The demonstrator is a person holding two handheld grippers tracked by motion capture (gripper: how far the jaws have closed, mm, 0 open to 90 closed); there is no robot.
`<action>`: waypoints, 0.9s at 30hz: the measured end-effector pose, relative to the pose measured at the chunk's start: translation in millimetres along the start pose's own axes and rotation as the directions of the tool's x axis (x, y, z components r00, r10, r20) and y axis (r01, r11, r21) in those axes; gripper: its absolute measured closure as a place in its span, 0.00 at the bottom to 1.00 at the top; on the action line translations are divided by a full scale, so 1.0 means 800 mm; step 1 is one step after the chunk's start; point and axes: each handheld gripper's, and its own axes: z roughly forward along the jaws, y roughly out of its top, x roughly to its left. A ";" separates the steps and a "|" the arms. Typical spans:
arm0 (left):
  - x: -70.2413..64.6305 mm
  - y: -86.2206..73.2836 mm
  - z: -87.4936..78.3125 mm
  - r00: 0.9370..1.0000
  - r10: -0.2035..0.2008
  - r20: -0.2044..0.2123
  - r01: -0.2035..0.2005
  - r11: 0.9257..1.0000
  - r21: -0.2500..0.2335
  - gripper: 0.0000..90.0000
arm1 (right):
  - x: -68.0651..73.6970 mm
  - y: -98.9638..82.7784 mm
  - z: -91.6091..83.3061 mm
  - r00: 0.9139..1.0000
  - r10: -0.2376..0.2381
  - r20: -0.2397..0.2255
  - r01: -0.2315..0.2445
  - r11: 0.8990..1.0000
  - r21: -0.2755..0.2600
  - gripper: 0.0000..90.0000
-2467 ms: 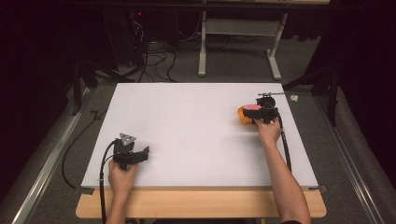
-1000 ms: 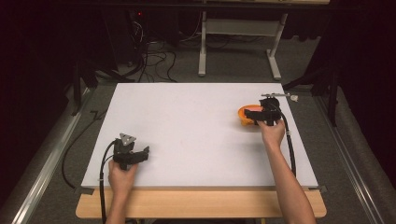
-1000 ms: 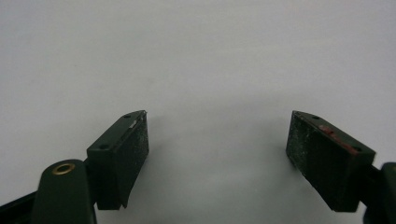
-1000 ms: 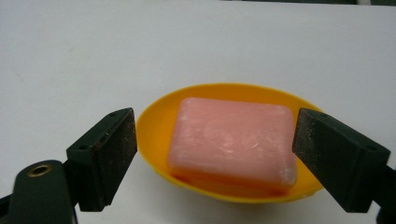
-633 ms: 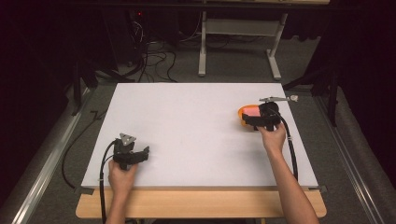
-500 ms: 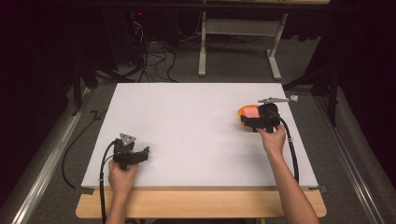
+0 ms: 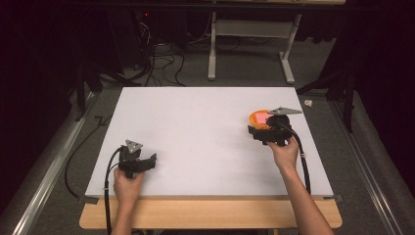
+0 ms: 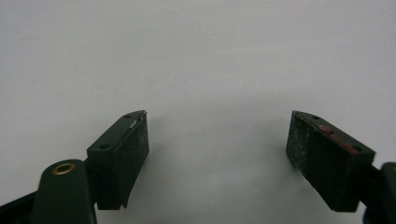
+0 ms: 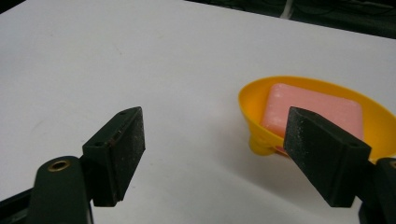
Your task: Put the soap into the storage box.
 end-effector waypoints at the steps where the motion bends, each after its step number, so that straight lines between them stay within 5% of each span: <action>1: 0.000 0.000 0.000 1.000 0.000 0.000 0.000 1.000 0.000 0.24 | 0.001 -0.002 -0.001 1.000 -0.001 -0.003 0.001 1.000 -0.001 0.24; 27: 0.000 0.000 0.000 1.000 -0.002 0.000 0.002 1.000 -0.002 0.24 | 0.030 -0.043 -0.006 0.997 -0.015 -0.074 0.015 1.000 -0.008 0.25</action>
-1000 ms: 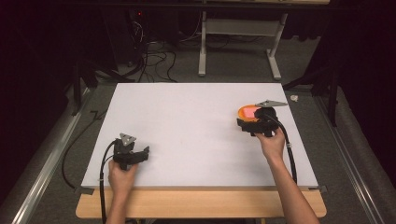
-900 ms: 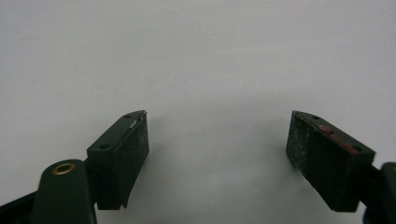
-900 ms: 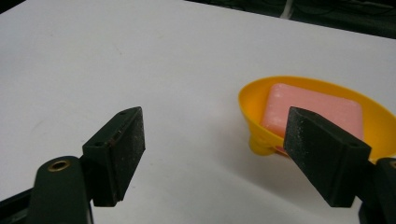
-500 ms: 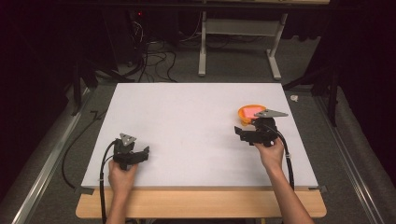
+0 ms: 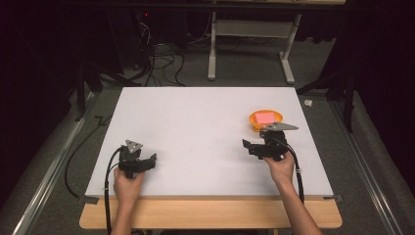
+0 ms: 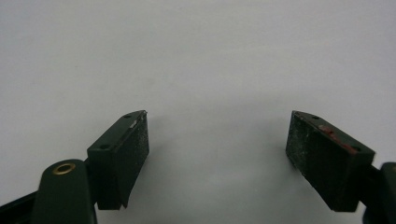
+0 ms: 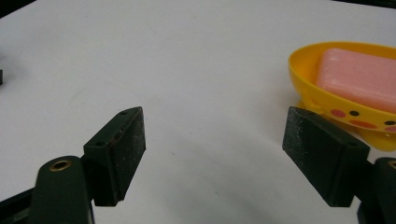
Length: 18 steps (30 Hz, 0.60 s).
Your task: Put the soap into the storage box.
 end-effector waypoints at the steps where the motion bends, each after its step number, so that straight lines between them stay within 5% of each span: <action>1: 0.000 0.000 0.000 1.000 0.000 -0.001 0.000 1.000 -0.001 0.24 | 0.001 -0.002 0.001 1.000 0.000 0.002 0.000 1.000 0.004 0.25; 18: 0.000 0.000 0.000 1.000 0.001 -0.001 -0.001 1.000 -0.001 0.24 | 0.013 -0.028 0.016 1.000 -0.006 -0.014 0.007 0.999 0.047 0.25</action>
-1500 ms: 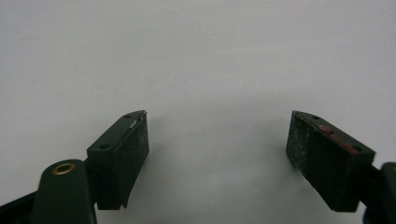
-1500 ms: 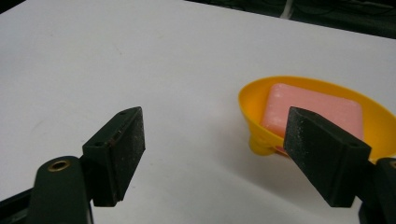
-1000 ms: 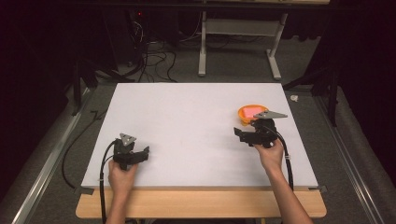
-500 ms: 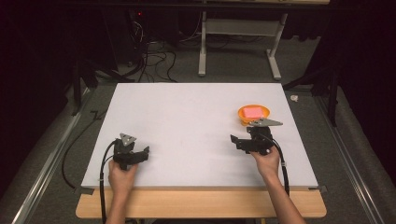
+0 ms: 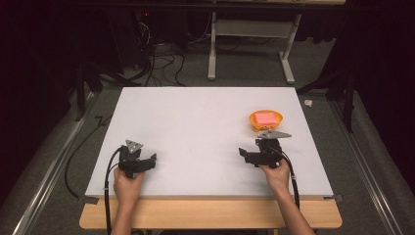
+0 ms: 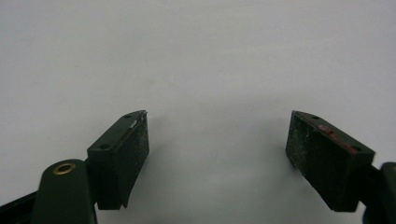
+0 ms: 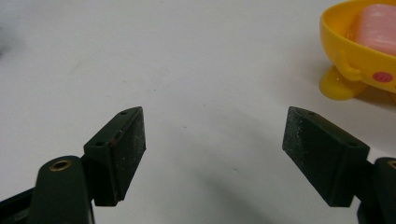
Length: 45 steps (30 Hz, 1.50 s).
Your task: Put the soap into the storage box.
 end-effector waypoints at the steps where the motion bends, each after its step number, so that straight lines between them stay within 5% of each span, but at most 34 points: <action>1: 0.000 0.000 0.000 1.000 0.000 0.000 0.000 1.000 0.000 0.24 | 0.001 -0.001 0.001 1.000 -0.003 0.001 0.003 1.000 0.002 0.25; 45: 0.000 0.000 0.000 1.000 -0.001 -0.001 0.001 1.000 -0.003 0.24 | 0.002 -0.044 0.029 0.998 -0.029 0.063 0.023 0.995 0.095 0.24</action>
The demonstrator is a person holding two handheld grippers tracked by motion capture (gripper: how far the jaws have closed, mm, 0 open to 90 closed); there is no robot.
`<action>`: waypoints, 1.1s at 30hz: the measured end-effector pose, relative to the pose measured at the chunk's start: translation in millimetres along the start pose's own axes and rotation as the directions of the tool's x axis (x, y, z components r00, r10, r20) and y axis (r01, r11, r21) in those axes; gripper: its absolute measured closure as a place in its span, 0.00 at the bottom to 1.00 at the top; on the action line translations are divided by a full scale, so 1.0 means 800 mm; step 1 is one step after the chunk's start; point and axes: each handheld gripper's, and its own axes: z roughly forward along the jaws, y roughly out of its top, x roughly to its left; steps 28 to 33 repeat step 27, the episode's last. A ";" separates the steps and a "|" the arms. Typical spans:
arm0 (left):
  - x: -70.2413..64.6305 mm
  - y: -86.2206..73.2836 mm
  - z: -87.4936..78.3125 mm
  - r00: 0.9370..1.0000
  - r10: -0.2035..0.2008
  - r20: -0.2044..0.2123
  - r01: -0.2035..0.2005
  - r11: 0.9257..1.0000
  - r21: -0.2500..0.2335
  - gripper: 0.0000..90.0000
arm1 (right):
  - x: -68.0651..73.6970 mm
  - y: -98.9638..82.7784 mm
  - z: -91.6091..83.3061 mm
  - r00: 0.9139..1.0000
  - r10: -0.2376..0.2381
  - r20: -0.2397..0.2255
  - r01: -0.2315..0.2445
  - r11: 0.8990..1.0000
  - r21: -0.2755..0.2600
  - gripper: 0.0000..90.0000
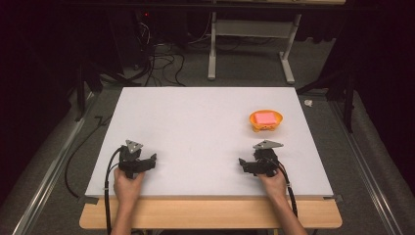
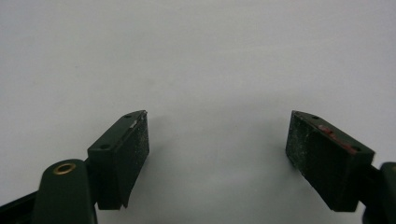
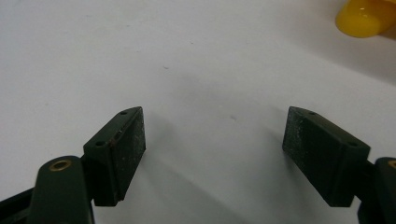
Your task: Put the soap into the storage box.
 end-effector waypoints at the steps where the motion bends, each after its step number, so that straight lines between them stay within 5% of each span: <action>1: 0.000 0.000 0.000 1.000 0.000 0.000 0.000 1.000 0.000 0.24 | 0.000 0.000 0.000 1.000 -0.005 0.002 0.005 1.000 -0.002 0.24; 6: 0.000 0.000 0.000 1.000 -0.001 0.000 0.001 1.000 0.000 0.24 | 0.004 0.000 0.003 0.999 -0.042 0.022 0.042 0.999 0.007 0.23; 33: 0.000 0.000 0.000 1.000 -0.001 -0.001 0.001 1.000 0.000 0.24 | 0.003 -0.001 0.003 0.999 -0.038 0.017 0.038 0.999 0.004 0.23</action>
